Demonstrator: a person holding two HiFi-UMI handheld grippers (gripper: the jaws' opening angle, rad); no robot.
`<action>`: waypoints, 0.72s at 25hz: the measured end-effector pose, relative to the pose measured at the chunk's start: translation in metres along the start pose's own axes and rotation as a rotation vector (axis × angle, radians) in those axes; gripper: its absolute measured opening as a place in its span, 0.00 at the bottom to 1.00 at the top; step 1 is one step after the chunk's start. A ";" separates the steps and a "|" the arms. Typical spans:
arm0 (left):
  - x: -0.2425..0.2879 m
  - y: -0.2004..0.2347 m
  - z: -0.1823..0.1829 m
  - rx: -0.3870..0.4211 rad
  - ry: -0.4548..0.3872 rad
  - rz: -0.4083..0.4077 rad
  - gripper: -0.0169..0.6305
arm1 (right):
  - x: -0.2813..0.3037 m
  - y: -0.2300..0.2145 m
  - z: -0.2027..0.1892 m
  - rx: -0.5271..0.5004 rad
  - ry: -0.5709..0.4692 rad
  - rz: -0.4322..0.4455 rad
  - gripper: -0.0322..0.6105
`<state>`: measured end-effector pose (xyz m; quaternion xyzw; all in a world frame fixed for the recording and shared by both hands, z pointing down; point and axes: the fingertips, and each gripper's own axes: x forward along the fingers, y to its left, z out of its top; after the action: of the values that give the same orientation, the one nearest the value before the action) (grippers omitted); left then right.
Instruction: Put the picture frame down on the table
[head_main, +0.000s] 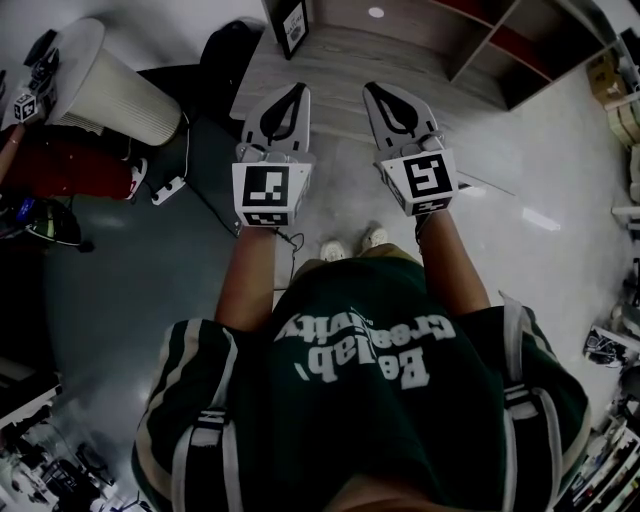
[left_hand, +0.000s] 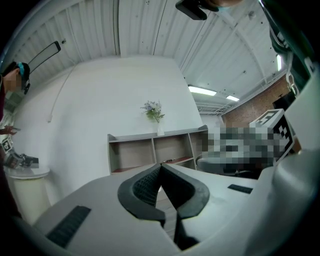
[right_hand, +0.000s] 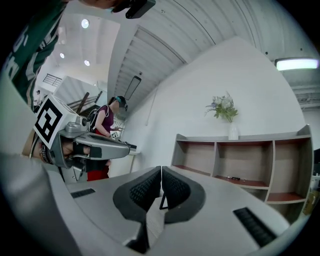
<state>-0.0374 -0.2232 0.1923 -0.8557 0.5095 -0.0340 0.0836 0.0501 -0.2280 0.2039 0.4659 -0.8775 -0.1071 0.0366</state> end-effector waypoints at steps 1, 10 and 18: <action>-0.001 0.000 0.000 -0.001 0.001 -0.002 0.05 | 0.000 0.002 0.000 0.001 0.001 0.004 0.11; -0.017 0.001 -0.004 -0.003 0.001 -0.012 0.05 | -0.004 0.022 0.003 0.000 -0.014 0.019 0.11; -0.029 0.001 -0.005 0.002 -0.001 -0.017 0.05 | -0.009 0.033 0.004 0.003 -0.009 0.023 0.11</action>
<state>-0.0527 -0.1990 0.1974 -0.8600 0.5021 -0.0348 0.0843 0.0278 -0.2014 0.2075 0.4554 -0.8831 -0.1076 0.0331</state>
